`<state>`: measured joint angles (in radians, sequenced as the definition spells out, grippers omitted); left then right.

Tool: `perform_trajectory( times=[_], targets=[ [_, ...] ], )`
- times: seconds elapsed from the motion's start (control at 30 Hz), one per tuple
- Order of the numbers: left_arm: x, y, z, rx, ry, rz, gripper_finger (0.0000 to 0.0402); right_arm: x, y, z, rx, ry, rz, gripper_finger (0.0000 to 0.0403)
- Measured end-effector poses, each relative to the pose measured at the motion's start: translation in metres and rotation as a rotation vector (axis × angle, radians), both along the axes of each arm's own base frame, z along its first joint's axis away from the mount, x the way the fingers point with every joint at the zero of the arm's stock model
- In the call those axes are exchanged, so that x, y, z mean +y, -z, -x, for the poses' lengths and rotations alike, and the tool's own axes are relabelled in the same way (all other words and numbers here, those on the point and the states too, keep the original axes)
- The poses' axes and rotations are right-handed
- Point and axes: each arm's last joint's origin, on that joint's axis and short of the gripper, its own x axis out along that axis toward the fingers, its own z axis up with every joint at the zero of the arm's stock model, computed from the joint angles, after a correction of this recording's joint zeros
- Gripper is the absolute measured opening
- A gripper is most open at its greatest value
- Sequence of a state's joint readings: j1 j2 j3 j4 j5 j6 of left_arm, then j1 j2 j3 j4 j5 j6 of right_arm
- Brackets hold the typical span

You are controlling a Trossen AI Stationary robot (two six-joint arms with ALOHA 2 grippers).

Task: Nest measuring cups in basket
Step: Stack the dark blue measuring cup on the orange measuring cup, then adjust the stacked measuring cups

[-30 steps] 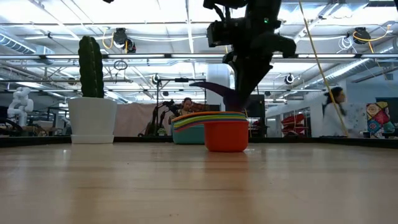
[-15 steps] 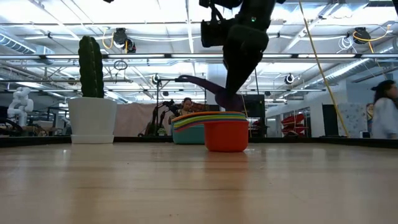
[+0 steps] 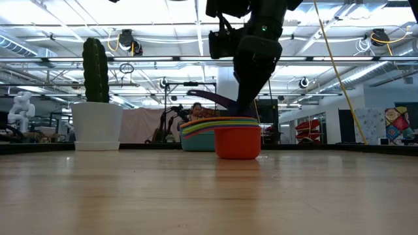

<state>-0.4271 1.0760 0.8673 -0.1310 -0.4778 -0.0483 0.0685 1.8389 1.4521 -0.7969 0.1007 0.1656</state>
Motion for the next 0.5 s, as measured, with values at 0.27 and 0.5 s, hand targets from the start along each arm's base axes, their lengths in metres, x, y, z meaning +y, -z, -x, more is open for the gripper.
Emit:
perform_trajectory(
  times=[0.27, 0.5],
  targets=[
    [0.0001, 0.0006, 0.0002, 0.006, -0.001, 0.003, 0.0379, 0.0003, -0.0010, -0.0014, -0.016, -0.035, 0.010, 0.0057],
    [0.0001, 0.0007, 0.0002, 0.007, -0.001, 0.004, 0.0379, 0.0008, -0.0014, -0.0025, -0.028, -0.046, 0.012, 0.0128]
  ],
)
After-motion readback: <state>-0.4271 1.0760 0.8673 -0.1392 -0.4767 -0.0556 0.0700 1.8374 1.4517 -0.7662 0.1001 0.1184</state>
